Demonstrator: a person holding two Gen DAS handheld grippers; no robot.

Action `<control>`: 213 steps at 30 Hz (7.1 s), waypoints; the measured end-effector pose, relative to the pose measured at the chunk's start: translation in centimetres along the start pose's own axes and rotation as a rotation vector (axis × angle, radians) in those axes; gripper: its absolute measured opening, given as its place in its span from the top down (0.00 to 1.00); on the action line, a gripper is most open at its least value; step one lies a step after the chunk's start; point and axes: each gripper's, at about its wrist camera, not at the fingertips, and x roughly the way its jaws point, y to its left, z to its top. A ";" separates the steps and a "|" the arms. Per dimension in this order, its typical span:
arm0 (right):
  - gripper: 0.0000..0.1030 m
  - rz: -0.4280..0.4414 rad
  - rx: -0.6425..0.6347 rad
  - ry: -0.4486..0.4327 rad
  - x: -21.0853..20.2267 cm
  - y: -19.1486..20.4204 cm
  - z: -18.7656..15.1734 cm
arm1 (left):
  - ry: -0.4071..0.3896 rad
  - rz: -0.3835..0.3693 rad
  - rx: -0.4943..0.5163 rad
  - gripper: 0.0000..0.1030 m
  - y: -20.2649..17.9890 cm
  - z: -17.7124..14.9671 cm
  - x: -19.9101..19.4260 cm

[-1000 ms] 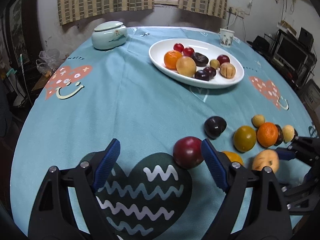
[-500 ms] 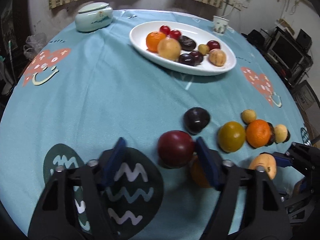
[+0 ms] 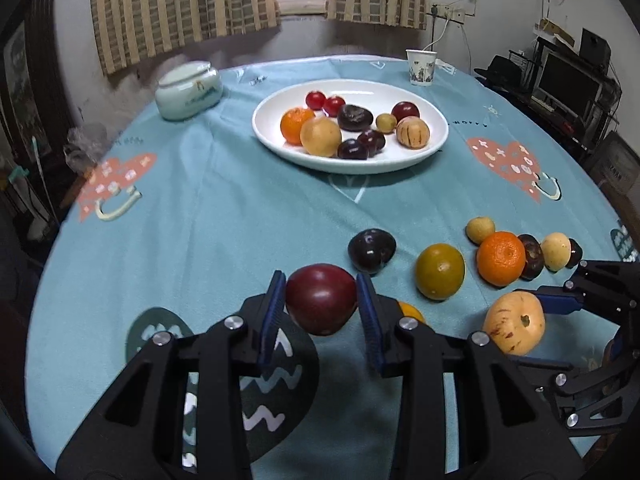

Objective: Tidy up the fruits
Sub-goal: 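Grasp a tan round fruit with the right tool while the left tool grasps a dark red apple, then carry both fruits onto the white plate and open both tools, then move both open tools back to the fruit pile, then grasp a tangerine with the left tool while the right tool grasps a dark plum, then carry the tangerine and plum onto the white plate and open both tools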

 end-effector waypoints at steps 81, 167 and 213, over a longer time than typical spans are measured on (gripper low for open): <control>0.21 -0.273 0.027 -0.117 -10.2 -7.0 -0.6 | -0.002 -0.110 0.166 0.31 -3.0 0.5 -3.3; 0.73 -0.026 0.076 -0.210 -6.3 -2.2 -0.5 | -0.078 0.010 0.079 0.62 -3.7 -1.2 -4.7; 0.73 -0.105 0.145 -0.065 -6.5 -5.4 -7.7 | -0.003 -0.048 0.064 0.62 -3.2 -3.8 -3.3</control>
